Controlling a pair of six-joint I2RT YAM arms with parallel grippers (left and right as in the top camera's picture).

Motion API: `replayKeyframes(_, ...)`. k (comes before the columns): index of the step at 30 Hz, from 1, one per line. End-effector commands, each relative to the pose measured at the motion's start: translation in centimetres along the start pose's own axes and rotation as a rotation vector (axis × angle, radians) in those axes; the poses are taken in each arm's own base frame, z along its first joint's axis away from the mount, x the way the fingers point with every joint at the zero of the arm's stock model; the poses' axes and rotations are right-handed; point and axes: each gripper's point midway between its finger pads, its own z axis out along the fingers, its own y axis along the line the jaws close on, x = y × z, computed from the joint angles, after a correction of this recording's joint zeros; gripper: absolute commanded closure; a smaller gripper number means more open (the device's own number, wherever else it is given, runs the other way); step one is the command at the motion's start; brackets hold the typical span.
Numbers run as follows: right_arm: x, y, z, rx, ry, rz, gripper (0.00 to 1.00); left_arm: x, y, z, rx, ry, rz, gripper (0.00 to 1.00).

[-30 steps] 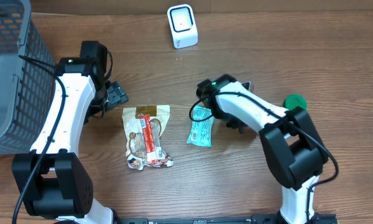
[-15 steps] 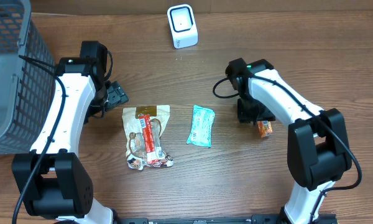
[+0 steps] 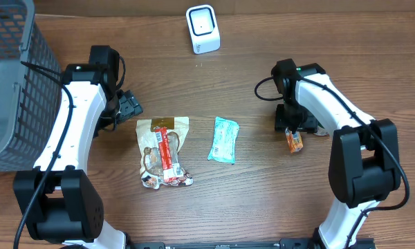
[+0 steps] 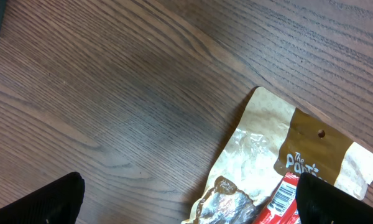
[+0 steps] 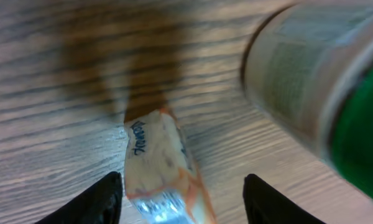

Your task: Scan the item barcode

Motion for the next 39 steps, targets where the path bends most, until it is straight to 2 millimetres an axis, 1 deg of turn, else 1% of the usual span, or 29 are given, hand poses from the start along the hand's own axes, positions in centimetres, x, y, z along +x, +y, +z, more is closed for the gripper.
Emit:
replayKeyframes(1, 0.8, 1.1, -0.2, -0.086, 0.013, -0.054, 0.41, -0.5, 0.0, -0.5, 0.006, -0.018, -0.007, 0.0)
replayKeyframes(3, 0.9, 1.3, -0.1, -0.096, 0.016, -0.055, 0.45, -0.4, 0.0, -0.5, 0.005, -0.017, -0.007, 0.01)
replayKeyframes(4, 0.9, 1.3, -0.1, -0.095, 0.017, -0.055, 0.49, -0.5, 0.0, -0.5, 0.006, -0.018, -0.007, 0.0)
replayKeyframes(7, 0.9, 1.3, -0.1, -0.095, 0.017, -0.055, 0.71, -0.4, 0.0, -0.5, 0.005, -0.017, -0.007, 0.0)
replayKeyframes(8, 0.9, 1.3, -0.1, -0.095, 0.017, -0.055, 0.76, -0.4, 0.0, -0.5, 0.005, -0.017, -0.007, 0.0)
replayKeyframes(9, 0.9, 1.3, -0.1, -0.095, 0.017, -0.055, 0.78, -0.4, 0.0, -0.5, 0.005, -0.017, -0.007, 0.01)
replayKeyframes(11, 0.9, 1.3, -0.1, -0.095, 0.017, -0.054, 0.78, -0.5, 0.0, -0.5, 0.006, -0.018, -0.007, 0.0)
replayKeyframes(12, 0.9, 1.3, -0.1, -0.095, 0.017, -0.054, 0.78, -0.5, 0.0, -0.5, 0.006, -0.018, -0.007, 0.0)
replayKeyframes(13, 0.9, 1.3, -0.1, -0.095, 0.017, -0.055, 0.74, -0.4, 0.0, -0.5, 0.005, -0.017, -0.007, 0.0)
replayKeyframes(14, 0.9, 1.3, -0.1, -0.095, 0.017, -0.055, 0.62, -0.5, 0.0, -0.5, 0.006, -0.018, -0.007, 0.01)
replayKeyframes(16, 0.9, 1.3, -0.1, -0.095, 0.017, -0.055, 0.51, -0.4, 0.0, -0.5, 0.005, -0.017, -0.007, 0.0)
replayKeyframes(18, 0.8, 1.3, -0.1, -0.096, 0.013, -0.054, 0.44, -0.4, 0.0, -0.5, 0.005, -0.017, -0.007, 0.0)
replayKeyframes(21, 0.6, 1.4, -0.1, -0.101, 0.002, -0.052, 0.4, -0.4, 0.0, -0.5, 0.005, -0.017, -0.007, 0.0)
replayKeyframes(23, 0.0, 1.6, -0.6, -0.108, -0.016, -0.049, 0.37, -0.4, 0.0, -0.5, 0.005, -0.017, -0.007, 0.0)
replayKeyframes(26, -1.4, 1.7, -2.5, -0.126, -0.061, -0.04, 0.32, -0.4, 0.0, -0.5, 0.005, -0.017, -0.007, 0.0)
replayKeyframes(30, -3.3, 2.2, -6.4, -0.165, -0.127, -0.037, 0.29, -0.4, 0.0, -0.5, 0.005, -0.017, -0.007, 0.0)
replayKeyframes(32, -3.8, 3.3, -8.3, -0.224, -0.152, -0.045, 0.29, -0.4, 0.0, -0.5, 0.005, -0.017, -0.007, 0.0)
replayKeyframes(34, -3.8, 5.3, -10.0, -0.322, -0.16, -0.066, 0.29, -0.4, 0.0, -0.5, 0.005, -0.017, -0.007, 0.0)
replayKeyframes(37, -3.0, 8.4, -11.1, -0.448, -0.146, -0.111, 0.3, -0.4, 0.0, -0.5, 0.005, -0.017, -0.007, 0.0)
replayKeyframes(39, -2.4, 10.3, -11.4, -0.497, -0.146, -0.147, 0.3, -0.4, 0.0, -0.5, 0.005, -0.017, -0.007, 0.0)
